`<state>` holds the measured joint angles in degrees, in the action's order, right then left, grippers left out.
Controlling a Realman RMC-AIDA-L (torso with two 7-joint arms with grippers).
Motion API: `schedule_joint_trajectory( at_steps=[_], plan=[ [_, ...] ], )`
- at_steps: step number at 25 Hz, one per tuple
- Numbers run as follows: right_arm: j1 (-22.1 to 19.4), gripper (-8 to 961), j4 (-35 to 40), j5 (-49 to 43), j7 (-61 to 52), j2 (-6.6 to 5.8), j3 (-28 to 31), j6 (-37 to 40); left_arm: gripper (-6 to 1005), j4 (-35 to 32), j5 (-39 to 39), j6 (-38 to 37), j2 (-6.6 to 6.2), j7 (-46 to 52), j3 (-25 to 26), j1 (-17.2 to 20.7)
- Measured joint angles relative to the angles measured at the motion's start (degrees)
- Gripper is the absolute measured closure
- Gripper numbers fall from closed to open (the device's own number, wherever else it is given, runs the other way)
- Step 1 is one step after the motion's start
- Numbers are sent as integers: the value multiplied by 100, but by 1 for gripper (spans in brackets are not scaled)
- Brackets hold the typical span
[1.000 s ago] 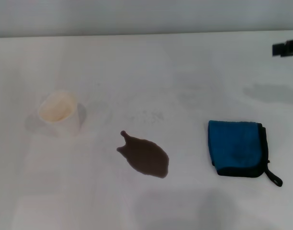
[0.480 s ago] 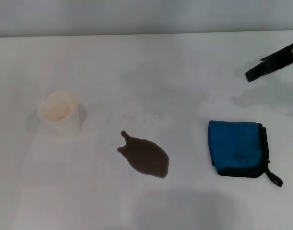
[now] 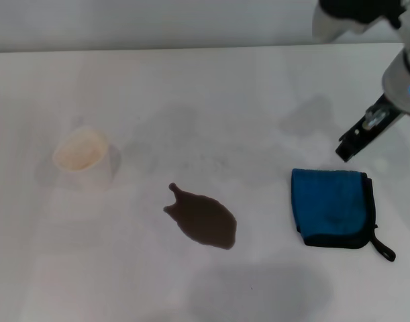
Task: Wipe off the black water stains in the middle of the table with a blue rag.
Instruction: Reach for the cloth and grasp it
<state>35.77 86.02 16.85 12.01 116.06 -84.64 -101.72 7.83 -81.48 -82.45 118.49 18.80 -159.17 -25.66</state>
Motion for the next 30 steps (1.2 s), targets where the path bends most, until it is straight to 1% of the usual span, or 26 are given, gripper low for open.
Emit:
schedule_joint_trajectory(
  at_steps=[3, 7, 14, 23, 30],
  plan=[
    [-35, 533, -175, 70, -115, -7, -186, 161, 124, -1, -5, 16, -1, 0, 0, -15],
    [-75, 534, -402, 372, -158, -17, -256, 301, 123, -1, -44, 25, -2, 0, 0, -18],
    [-185, 533, -555, 467, -370, -3, -775, 528, 123, 2, -51, 50, -2, 1, 0, -51],
    [-190, 531, -998, 681, -364, -17, -1113, 932, 124, -37, -42, 169, 22, 1, -41, -99],
    [-120, 530, -1354, 820, -344, -27, -1195, 1125, 123, -67, -47, 169, 34, -5, -35, -67]
  ],
)
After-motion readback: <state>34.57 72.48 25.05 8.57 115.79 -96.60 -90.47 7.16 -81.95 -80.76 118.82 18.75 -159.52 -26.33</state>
